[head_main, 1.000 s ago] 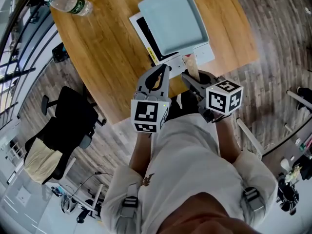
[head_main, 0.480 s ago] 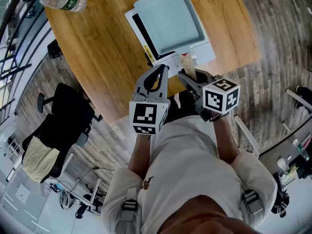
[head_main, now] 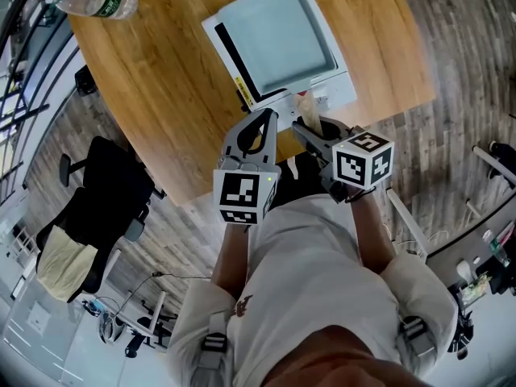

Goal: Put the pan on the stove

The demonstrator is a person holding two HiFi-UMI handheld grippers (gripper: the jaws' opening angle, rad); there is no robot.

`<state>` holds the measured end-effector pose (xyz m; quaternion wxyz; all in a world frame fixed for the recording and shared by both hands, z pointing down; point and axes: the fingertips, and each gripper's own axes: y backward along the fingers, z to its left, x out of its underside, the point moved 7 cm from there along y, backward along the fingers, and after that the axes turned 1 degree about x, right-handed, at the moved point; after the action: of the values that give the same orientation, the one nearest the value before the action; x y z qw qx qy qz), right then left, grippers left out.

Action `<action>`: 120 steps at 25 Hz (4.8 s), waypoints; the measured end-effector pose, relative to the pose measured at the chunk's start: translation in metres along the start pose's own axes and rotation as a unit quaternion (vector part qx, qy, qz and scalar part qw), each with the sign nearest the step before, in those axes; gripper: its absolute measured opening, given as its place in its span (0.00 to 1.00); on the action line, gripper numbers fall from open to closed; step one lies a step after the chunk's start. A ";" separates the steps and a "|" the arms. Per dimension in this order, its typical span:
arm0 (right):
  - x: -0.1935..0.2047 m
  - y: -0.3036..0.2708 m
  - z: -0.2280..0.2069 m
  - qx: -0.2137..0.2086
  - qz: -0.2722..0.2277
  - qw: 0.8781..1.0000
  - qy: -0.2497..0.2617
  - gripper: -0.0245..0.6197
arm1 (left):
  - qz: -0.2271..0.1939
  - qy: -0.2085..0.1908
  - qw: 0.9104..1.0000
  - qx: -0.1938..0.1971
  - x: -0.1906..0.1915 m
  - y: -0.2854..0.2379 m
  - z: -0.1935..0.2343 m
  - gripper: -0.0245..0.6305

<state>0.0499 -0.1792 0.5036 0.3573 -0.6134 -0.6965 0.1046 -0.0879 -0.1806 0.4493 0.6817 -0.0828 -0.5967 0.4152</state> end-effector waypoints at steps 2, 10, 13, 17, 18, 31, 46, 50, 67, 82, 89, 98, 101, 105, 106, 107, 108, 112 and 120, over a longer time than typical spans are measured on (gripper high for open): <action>0.001 -0.001 -0.002 -0.001 0.002 1.000 -0.002 0.16 | 0.002 0.002 1.000 0.001 0.001 -0.002 -0.001 0.07; 0.004 -0.007 -0.006 -0.006 0.011 1.000 -0.014 0.16 | 0.013 0.008 1.000 0.001 0.005 -0.006 0.001 0.07; 0.005 -0.009 -0.008 -0.007 0.014 1.000 -0.017 0.16 | 0.012 0.009 1.000 0.003 0.006 -0.008 0.002 0.07; 0.006 -0.012 -0.010 -0.009 0.018 1.000 -0.020 0.16 | 0.013 0.013 1.000 0.002 0.007 -0.009 0.003 0.07; 0.006 -0.012 -0.010 -0.010 0.019 1.000 -0.021 0.16 | 0.013 0.014 1.000 0.003 0.007 -0.009 0.003 0.07; 0.007 -0.016 -0.017 -0.021 0.016 0.999 -0.026 0.17 | 0.021 0.015 1.000 0.005 0.008 -0.014 0.003 0.07; 0.004 -0.020 -0.022 -0.005 0.020 1.000 -0.011 0.18 | 0.027 0.017 0.999 0.005 0.009 -0.019 0.003 0.07; 0.004 -0.020 -0.023 0.001 0.022 1.000 -0.002 0.18 | 0.024 0.016 1.000 0.004 0.007 -0.020 0.003 0.07; 0.000 -0.020 -0.017 0.015 0.024 0.999 0.033 0.31 | 0.025 0.012 1.000 0.005 0.007 -0.018 0.002 0.07; -0.005 -0.017 -0.018 0.025 0.005 0.998 0.049 0.49 | 0.024 0.010 1.000 0.003 0.008 -0.014 0.002 0.07; -0.006 -0.014 -0.020 0.042 -0.004 0.997 0.060 0.52 | 0.021 0.007 1.000 0.004 0.007 -0.011 0.002 0.07; -0.008 -0.006 -0.022 0.060 -0.015 0.995 0.076 0.52 | 0.017 0.002 1.000 0.005 0.006 -0.009 0.000 0.07; -0.011 -0.003 -0.020 0.061 -0.021 0.995 0.079 0.52 | 0.014 0.000 1.000 0.006 0.005 -0.008 0.000 0.07; -0.016 0.003 -0.019 0.065 -0.033 0.994 0.083 0.52 | 0.013 -0.003 1.000 0.006 0.003 -0.006 -0.001 0.07; -0.017 0.005 -0.018 0.067 -0.038 0.993 0.084 0.52 | 0.012 -0.003 1.000 0.006 0.002 -0.005 -0.001 0.07; -0.019 0.007 -0.017 0.070 -0.043 0.993 0.086 0.52 | 0.011 -0.004 1.000 0.006 0.002 -0.005 -0.001 0.07; -0.021 0.009 -0.017 0.074 -0.049 0.992 0.088 0.52 | 0.011 -0.005 1.000 0.005 0.001 -0.004 -0.001 0.07; -0.028 0.020 -0.011 0.094 -0.071 0.988 0.101 0.52 | 0.001 -0.010 1.000 0.004 -0.004 0.001 -0.001 0.07; -0.046 0.045 0.013 0.123 -0.122 0.974 0.147 0.42 | -0.021 -0.023 1.000 0.003 -0.018 0.013 -0.001 0.07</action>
<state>0.0765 -0.2082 0.4511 0.5386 -0.4834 -0.6880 0.0538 -0.0926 -0.1839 0.4275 0.6770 -0.0585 -0.6123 0.4041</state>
